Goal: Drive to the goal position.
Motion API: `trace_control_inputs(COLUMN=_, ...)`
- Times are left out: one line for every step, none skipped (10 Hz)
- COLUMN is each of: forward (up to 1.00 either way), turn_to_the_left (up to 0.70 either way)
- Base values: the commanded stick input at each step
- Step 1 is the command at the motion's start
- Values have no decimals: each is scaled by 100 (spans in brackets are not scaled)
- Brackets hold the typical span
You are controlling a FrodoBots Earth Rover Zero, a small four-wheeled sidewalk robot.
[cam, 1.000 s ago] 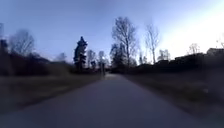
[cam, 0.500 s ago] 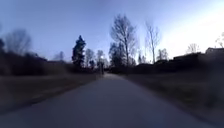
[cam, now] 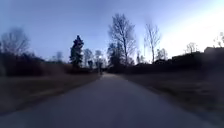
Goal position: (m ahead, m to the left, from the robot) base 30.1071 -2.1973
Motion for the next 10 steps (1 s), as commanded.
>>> trace_control_inputs(forward=100, turn_to_the_left=0)
trace_control_inputs(forward=100, turn_to_the_left=0)
trace_control_inputs(forward=100, turn_to_the_left=0)
trace_control_inputs(forward=100, turn_to_the_left=0)
trace_control_inputs(forward=100, turn_to_the_left=0)
trace_control_inputs(forward=100, turn_to_the_left=0)
trace_control_inputs(forward=100, turn_to_the_left=0)
trace_control_inputs(forward=100, turn_to_the_left=0)
trace_control_inputs(forward=100, turn_to_the_left=0)
trace_control_inputs(forward=100, turn_to_the_left=0)
